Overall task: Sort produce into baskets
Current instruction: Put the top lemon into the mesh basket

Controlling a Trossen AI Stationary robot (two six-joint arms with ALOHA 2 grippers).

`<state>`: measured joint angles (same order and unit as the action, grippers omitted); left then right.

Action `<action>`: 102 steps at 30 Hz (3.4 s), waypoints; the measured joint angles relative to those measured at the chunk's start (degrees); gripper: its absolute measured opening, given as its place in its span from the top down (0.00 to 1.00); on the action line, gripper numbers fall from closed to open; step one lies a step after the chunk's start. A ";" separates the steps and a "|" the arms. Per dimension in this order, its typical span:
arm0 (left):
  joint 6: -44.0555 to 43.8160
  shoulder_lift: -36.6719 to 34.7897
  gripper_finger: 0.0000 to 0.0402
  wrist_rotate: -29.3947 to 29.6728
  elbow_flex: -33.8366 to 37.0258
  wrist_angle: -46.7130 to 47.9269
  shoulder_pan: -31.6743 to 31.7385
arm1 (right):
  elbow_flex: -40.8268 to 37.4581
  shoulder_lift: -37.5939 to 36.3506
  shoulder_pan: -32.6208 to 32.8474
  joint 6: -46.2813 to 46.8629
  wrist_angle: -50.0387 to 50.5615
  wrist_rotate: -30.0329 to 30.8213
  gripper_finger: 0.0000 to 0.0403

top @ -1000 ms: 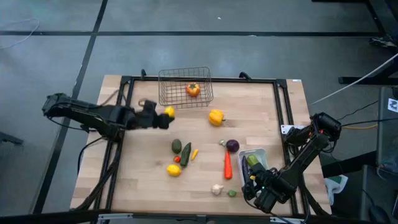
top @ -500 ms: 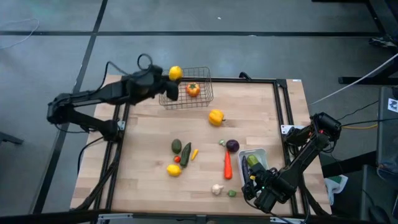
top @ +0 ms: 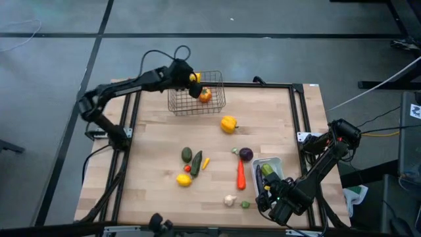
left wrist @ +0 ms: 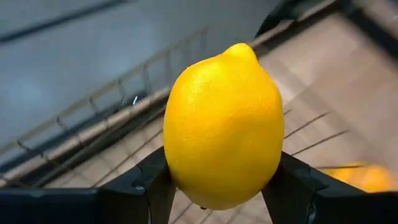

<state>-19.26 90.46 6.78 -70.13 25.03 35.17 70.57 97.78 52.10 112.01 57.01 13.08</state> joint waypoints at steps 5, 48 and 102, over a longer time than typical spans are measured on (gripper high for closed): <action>0.23 7.71 0.51 -0.91 0.00 0.51 1.80 | 0.00 0.00 0.00 0.00 0.00 -0.01 0.16; 18.88 14.22 0.51 0.07 0.33 4.93 2.10 | 0.00 0.00 0.00 0.00 0.02 -0.02 0.16; 17.38 14.22 0.39 0.03 0.35 6.00 2.10 | 0.00 0.00 0.00 0.00 0.00 -0.04 0.16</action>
<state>-1.88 104.68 6.81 -69.78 31.03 37.28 70.57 97.78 52.10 112.01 57.01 13.04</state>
